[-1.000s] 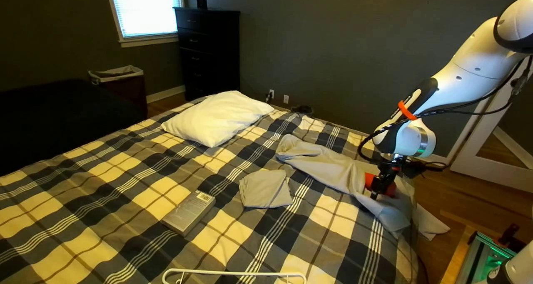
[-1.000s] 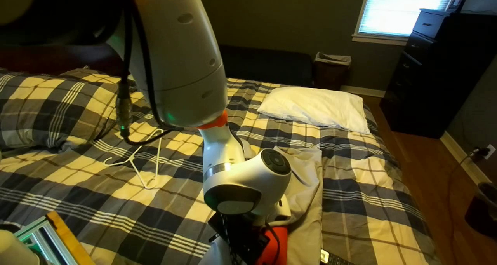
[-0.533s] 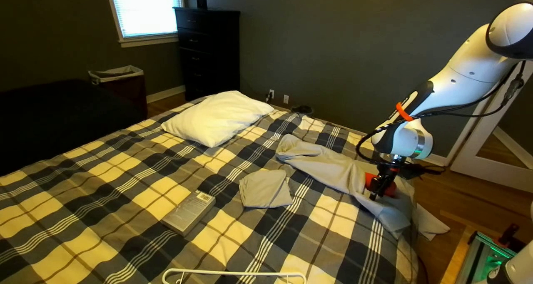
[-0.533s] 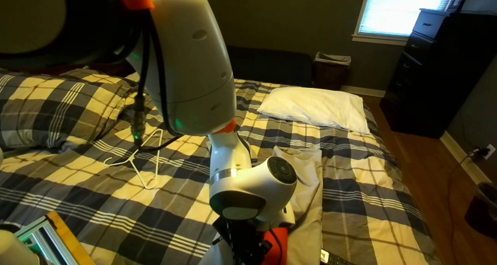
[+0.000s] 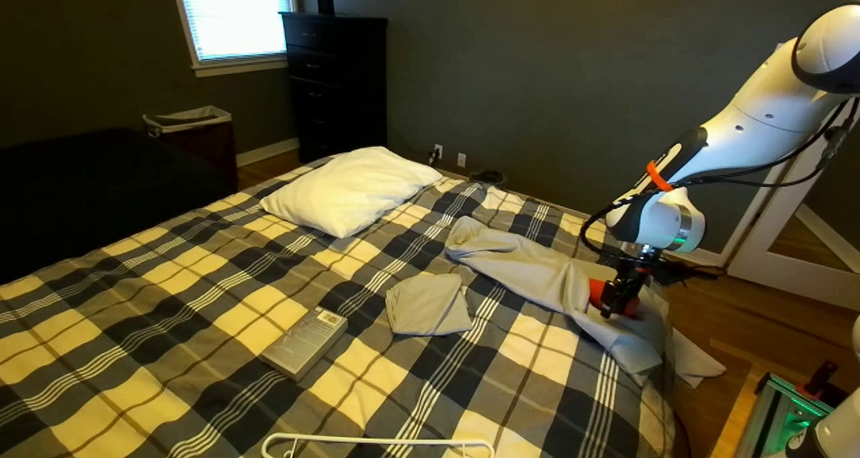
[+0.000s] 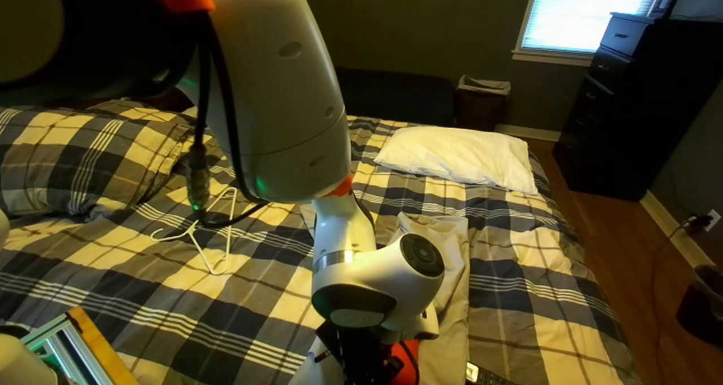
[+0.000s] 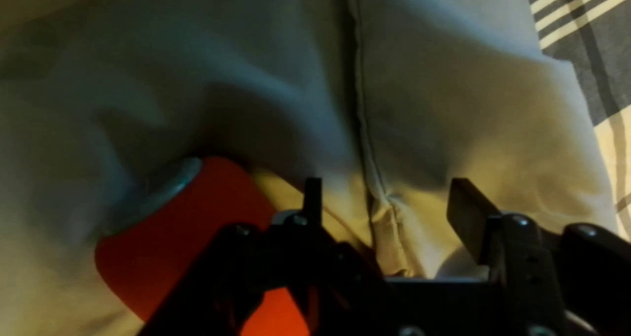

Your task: Fold the pillow case from left to right.

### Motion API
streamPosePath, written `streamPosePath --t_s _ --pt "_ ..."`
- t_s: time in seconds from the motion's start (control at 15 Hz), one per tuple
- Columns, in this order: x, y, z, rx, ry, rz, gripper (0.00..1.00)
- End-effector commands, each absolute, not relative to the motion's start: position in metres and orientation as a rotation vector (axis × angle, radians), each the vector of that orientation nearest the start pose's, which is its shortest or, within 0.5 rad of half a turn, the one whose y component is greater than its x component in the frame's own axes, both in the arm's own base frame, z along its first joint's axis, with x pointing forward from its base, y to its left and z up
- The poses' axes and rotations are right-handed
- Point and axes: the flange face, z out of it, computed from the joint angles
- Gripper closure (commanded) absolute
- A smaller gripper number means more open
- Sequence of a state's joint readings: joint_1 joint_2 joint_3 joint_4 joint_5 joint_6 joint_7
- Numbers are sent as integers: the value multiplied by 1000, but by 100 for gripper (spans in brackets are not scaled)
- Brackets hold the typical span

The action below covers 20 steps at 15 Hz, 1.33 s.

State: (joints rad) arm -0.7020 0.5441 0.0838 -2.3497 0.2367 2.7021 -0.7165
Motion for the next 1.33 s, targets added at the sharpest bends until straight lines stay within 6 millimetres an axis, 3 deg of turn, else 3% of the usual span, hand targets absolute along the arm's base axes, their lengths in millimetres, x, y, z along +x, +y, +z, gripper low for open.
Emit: streamPosePath --t_s 0.0,0.33,0.6,0.8,0.93,1.0,1.07,1.13,1.27 --pt "385 -279 83 -2878 181 125 34" --pt "389 -279 77 -2856 174 164 32" --pt "392 -281 68 -2832 183 193 39" --pt "395 -282 61 -2823 186 212 65" --pt "396 -283 57 -2818 189 220 73" --pt "397 -284 56 -2816 190 221 84" --pt "398 -284 54 -2815 190 222 87" --pt "398 -285 55 -2816 191 220 97" --pt "398 -286 64 -2833 185 206 100"
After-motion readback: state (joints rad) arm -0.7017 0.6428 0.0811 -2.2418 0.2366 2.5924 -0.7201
